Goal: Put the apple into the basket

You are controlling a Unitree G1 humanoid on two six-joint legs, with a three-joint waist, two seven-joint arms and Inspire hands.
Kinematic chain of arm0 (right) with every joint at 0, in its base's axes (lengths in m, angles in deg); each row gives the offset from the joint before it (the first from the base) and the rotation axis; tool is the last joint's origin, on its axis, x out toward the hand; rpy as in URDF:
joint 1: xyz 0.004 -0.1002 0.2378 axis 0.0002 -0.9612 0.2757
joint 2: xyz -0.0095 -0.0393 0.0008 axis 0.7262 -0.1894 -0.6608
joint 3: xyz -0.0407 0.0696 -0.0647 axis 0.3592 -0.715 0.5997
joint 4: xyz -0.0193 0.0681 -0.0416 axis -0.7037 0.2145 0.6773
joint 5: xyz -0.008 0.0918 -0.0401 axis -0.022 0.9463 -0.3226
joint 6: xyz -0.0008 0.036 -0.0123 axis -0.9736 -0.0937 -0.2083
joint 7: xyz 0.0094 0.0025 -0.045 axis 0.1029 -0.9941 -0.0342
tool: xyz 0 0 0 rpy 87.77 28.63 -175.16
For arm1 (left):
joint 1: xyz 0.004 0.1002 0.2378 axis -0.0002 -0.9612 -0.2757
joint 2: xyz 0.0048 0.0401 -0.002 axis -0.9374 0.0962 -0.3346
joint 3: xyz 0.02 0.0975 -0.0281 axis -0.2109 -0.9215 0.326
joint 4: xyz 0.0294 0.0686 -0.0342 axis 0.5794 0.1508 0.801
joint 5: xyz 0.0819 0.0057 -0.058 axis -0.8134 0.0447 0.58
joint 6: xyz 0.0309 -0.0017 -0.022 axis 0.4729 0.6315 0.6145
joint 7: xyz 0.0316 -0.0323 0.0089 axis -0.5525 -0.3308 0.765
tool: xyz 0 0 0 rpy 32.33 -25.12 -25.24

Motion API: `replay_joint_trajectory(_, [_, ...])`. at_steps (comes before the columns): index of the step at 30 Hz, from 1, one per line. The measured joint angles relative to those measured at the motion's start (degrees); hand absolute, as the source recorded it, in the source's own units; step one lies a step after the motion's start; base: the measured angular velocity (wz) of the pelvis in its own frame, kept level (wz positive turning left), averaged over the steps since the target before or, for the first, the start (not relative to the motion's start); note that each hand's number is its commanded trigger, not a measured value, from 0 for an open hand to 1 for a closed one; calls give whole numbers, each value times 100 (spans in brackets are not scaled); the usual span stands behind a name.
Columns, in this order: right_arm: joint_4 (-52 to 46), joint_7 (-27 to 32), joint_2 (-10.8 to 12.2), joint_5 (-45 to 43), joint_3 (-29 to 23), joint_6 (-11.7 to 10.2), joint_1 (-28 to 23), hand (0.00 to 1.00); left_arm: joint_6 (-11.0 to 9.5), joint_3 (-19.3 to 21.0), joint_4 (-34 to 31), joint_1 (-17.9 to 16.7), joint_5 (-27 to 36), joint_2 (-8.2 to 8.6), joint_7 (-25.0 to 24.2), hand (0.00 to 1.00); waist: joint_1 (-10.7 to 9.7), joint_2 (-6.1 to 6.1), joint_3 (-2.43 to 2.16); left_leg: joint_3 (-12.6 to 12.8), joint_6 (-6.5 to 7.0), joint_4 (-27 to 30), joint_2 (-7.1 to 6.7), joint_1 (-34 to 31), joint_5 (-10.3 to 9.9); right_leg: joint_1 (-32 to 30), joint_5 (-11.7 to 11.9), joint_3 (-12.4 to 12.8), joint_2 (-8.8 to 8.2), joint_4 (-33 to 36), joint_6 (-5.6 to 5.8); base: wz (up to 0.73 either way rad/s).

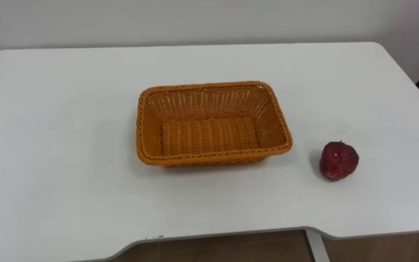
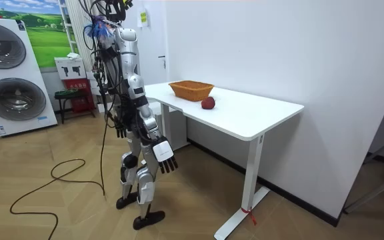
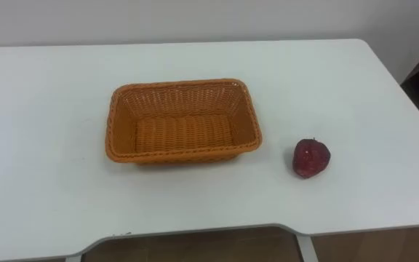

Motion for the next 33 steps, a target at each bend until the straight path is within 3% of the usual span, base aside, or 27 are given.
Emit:
replay_joint_trajectory(11, [5,-3,1,74,-38,3,1,0,-7,0,-7,-9,1,-3,-21,0,-6,3,0,2,0,1,0,6,-1,-1,0,18,3,1,0,0])
replay_joint_trajectory(17, [27,11,17,1172,-173,8,-63,0,-24,11,7,-7,96,67,58,0,-34,92,4,11,-3,2,5,35,-4,16,0,30,10,7,0,0])
replay_joint_trajectory(21, [-44,90,41,2530,-700,8,-124,0,-162,125,1,-33,142,96,107,0,-65,169,44,47,-2,-30,8,130,-4,73,0,74,16,21,0,-5])
replay_joint_trajectory(27, [-694,588,38,4906,-2011,-3,-108,0,-355,540,-64,-94,464,91,150,0,-309,152,18,151,1,-31,-1,206,-6,16,-57,138,0,127,-1,-8])
replay_joint_trajectory(29, [-1003,822,36,5340,-2458,-37,-75,0,-405,720,-127,-141,469,86,161,0,-374,115,12,184,1,-43,-8,208,-6,-25,-89,190,-3,190,2,-10])
replay_joint_trajectory(33, [-1737,1430,20,5891,-2948,-368,-20,0,-529,806,-117,-273,577,45,328,0,-479,62,-25,280,1,-34,-10,194,-6,-102,-111,309,1,302,-1,-14])
